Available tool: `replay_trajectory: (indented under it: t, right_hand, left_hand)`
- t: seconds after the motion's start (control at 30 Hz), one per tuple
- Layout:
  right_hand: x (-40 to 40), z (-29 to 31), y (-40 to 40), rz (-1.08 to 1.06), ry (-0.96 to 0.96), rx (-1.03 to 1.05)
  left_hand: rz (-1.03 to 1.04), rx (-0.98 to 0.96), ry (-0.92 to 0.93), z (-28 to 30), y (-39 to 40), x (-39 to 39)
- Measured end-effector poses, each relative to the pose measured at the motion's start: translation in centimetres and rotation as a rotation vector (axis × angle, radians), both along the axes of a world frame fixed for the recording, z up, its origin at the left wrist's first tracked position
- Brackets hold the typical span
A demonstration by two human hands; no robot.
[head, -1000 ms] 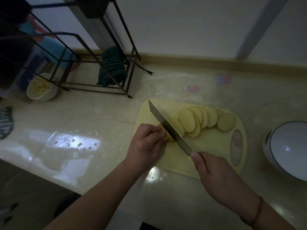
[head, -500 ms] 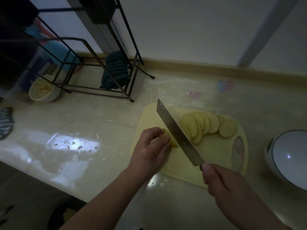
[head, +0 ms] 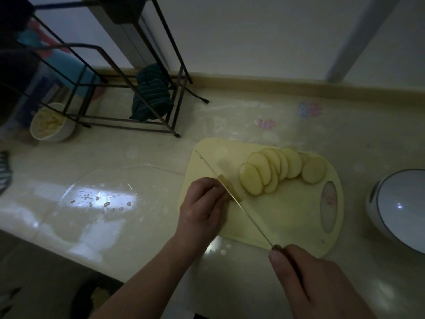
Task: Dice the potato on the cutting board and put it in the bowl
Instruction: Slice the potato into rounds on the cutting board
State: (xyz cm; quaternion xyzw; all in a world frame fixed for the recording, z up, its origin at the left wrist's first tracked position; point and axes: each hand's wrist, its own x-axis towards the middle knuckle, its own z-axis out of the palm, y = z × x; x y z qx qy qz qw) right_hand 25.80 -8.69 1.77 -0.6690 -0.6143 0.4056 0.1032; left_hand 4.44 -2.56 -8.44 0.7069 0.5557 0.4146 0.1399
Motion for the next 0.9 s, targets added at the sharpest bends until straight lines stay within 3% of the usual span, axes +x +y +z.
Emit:
replay_trajectory:
  t: [0.27,0.9]
  right_hand:
    - [0.06,0.05,0.25,0.079,-0.091,-0.053]
    - [0.13,0.05,0.62,0.093,-0.077,-0.071]
  left_hand:
    - [-0.033,0.016,0.006,0.14,0.1,0.09]
    - [0.01,0.016,0.048,0.45,0.38,0.31]
